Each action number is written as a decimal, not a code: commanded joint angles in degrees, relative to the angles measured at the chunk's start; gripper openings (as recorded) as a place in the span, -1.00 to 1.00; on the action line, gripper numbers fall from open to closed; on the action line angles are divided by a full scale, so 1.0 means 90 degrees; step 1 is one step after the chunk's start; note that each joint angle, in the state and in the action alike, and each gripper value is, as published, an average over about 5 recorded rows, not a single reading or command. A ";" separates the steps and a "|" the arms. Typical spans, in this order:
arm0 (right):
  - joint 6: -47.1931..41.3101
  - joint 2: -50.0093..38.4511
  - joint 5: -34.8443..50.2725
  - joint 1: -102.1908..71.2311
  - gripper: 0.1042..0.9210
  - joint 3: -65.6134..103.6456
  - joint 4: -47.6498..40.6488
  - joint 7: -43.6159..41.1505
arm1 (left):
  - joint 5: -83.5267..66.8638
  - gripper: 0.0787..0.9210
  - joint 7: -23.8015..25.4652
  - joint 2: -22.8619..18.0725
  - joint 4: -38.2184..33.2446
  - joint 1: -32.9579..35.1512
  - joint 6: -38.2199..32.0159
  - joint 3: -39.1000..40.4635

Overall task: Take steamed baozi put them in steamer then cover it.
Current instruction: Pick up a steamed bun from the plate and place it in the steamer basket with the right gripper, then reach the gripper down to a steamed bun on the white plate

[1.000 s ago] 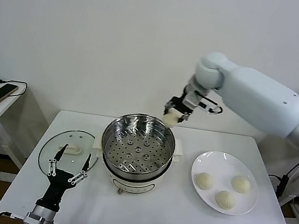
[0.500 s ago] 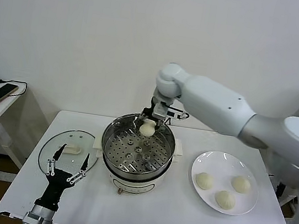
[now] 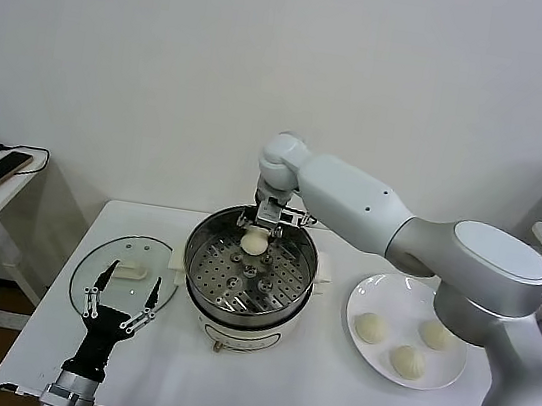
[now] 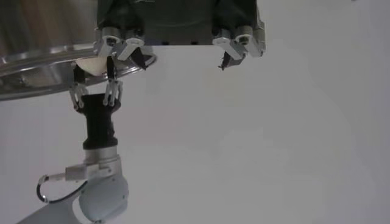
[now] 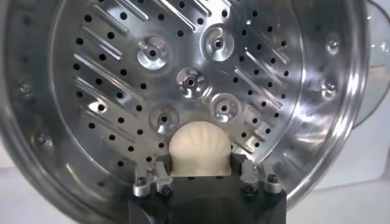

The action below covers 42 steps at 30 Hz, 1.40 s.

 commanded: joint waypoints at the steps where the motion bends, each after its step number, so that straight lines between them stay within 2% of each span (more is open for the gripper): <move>1: -0.0162 0.0060 0.0184 -0.0065 0.68 0.0039 -0.0016 -0.0078 | -0.0005 0.77 -0.0004 0.0001 0.0002 -0.0002 -0.0004 -0.0004; 4: -0.0557 -0.0234 0.0721 0.0147 0.75 0.0070 0.0515 -0.0459 | -0.0007 0.77 -0.0006 0.0000 -0.0005 0.0001 -0.0001 -0.0013; 10: -0.1989 -0.1128 0.2851 0.0997 0.76 -0.0170 0.1364 -0.1033 | -0.0004 0.77 0.0004 0.0016 -0.0046 0.0028 0.0009 -0.0038; 18: -0.4740 -0.2936 0.5271 0.2204 0.76 -0.0948 0.1848 -0.1222 | -0.0003 0.77 0.0050 0.0052 -0.0085 0.0027 0.0010 -0.0012; 29: -0.5332 -0.4532 0.5914 0.1873 0.76 -0.2603 0.2051 -0.0636 | -0.0008 0.77 0.0076 0.0089 -0.0002 -0.0038 -0.0030 0.0032; 42: -0.5544 -0.4582 0.5683 0.0485 0.76 -0.2897 0.2153 0.0129 | 0.0013 0.77 -0.0025 0.0019 -0.0016 -0.0032 0.0001 0.0039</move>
